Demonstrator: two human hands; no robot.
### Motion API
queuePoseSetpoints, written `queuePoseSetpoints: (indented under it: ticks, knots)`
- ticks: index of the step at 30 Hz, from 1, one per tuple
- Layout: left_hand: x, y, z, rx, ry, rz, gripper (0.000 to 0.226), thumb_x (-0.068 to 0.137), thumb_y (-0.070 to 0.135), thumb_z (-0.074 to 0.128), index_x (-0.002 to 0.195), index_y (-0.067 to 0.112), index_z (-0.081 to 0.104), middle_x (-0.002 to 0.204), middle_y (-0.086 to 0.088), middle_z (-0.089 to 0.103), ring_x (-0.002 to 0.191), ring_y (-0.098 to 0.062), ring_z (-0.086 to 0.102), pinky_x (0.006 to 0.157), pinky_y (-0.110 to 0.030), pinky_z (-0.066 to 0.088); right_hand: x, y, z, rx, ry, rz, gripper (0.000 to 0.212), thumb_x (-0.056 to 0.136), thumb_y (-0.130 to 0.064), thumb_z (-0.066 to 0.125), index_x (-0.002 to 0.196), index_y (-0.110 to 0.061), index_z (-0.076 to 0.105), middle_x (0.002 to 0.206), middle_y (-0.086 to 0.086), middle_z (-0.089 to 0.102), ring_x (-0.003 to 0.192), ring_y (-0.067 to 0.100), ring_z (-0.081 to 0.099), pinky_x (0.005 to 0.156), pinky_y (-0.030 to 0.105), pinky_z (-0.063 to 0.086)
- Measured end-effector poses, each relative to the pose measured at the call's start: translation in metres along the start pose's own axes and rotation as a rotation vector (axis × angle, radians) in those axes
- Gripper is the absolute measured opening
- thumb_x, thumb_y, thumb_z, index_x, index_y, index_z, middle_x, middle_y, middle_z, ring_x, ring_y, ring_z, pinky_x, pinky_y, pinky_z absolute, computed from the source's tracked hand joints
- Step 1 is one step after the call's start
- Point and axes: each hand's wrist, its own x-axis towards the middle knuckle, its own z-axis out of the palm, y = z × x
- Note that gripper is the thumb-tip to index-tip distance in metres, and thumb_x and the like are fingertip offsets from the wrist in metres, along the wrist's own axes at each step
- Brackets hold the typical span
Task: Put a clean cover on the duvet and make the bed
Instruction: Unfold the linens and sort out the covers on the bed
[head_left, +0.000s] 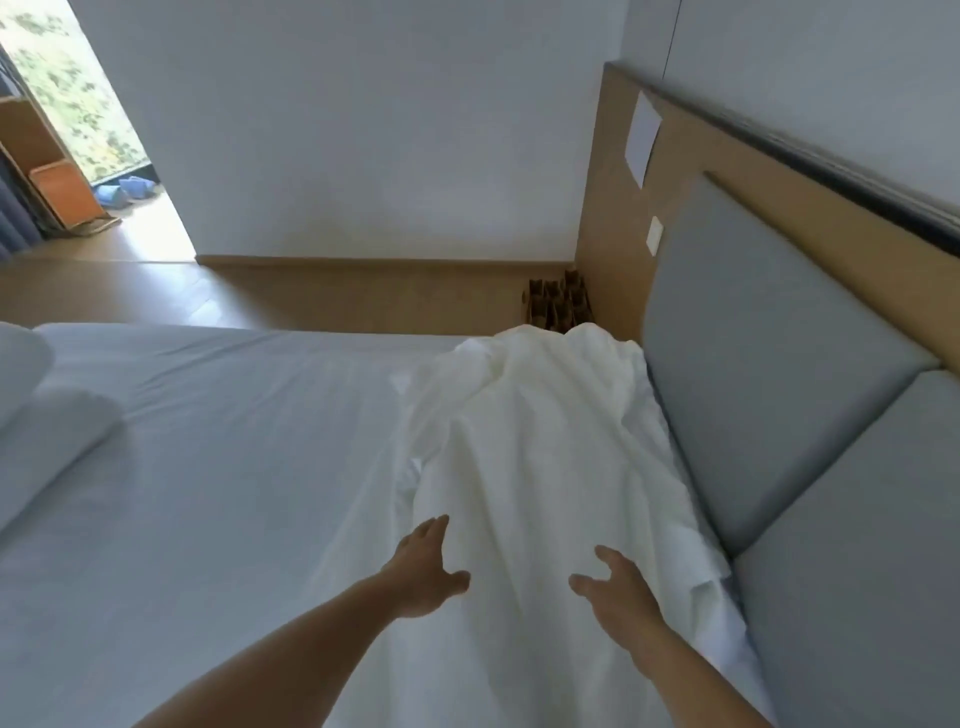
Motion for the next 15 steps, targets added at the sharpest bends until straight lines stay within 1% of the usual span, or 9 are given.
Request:
queuePoseSetpoints:
  ticks: [5,7,8,10,12,14,15]
  knots:
    - [-0.082,-0.044,0.066,-0.140,-0.061,-0.187,0.091,0.093,0.041,0.065,0.159,0.017,0.008,0.165,-0.005,0.013,0.149,-0.027,0.023,0.120,-0.041,0.026,-0.060,0.069,0.029,-0.153,-0.065,0.082,0.068,0.094,-0.035,0.064,0.152,-0.018,0.035,0.158,0.007,0.030,0.139,0.026,0.040,0.107,0.034,0.037]
    - [-0.115,-0.061,0.092,-0.231,-0.063,-0.262,0.090,0.092,0.038,0.066,0.159,0.017,0.010,0.164,-0.006,0.016,0.145,-0.029,0.031,0.117,-0.041,0.032,-0.089,0.092,0.035,-0.201,-0.086,0.097,0.070,0.093,-0.037,0.064,0.153,-0.019,0.034,0.158,0.006,0.030,0.139,0.026,0.040,0.105,0.034,0.039]
    - [-0.132,-0.069,0.106,-0.259,-0.072,-0.290,0.089,0.092,0.037,0.067,0.159,0.018,0.010,0.164,-0.007,0.017,0.145,-0.029,0.032,0.117,-0.041,0.032,-0.105,0.107,0.037,-0.227,-0.092,0.105,0.073,0.091,-0.040,0.065,0.153,-0.019,0.033,0.158,0.006,0.031,0.139,0.026,0.040,0.105,0.034,0.040]
    - [-0.164,-0.085,0.136,-0.276,-0.104,-0.326,0.090,0.092,0.036,0.067,0.159,0.017,0.010,0.164,-0.007,0.017,0.146,-0.028,0.029,0.117,-0.040,0.031,-0.136,0.143,0.040,-0.330,-0.070,0.132,0.083,0.086,-0.053,0.065,0.155,-0.023,0.029,0.159,0.004,0.030,0.141,0.026,0.037,0.110,0.043,0.038]
    - [-0.194,-0.099,0.164,-0.251,-0.123,-0.348,0.093,0.090,0.038,0.069,0.159,0.016,0.009,0.163,-0.009,0.019,0.146,-0.029,0.029,0.118,-0.041,0.030,-0.169,0.184,0.038,-0.462,-0.016,0.194,0.094,0.083,-0.068,0.059,0.157,-0.027,0.019,0.161,0.002,0.027,0.145,0.025,0.030,0.113,0.050,0.032]
    - [-0.217,-0.114,0.191,-0.223,-0.096,-0.361,0.095,0.087,0.041,0.072,0.157,0.014,0.014,0.160,-0.010,0.025,0.143,-0.031,0.032,0.116,-0.042,0.032,-0.197,0.231,0.033,-0.483,0.028,0.289,0.105,0.080,-0.075,0.057,0.158,-0.027,0.008,0.163,0.002,0.022,0.147,0.026,0.025,0.114,0.056,0.025]
    - [-0.228,-0.123,0.204,-0.206,-0.073,-0.373,0.095,0.086,0.042,0.073,0.156,0.013,0.016,0.157,-0.011,0.028,0.141,-0.032,0.035,0.115,-0.041,0.033,-0.211,0.254,0.031,-0.456,0.034,0.344,0.116,0.073,-0.082,0.058,0.158,-0.027,0.002,0.163,0.002,0.019,0.147,0.028,0.023,0.114,0.058,0.022]
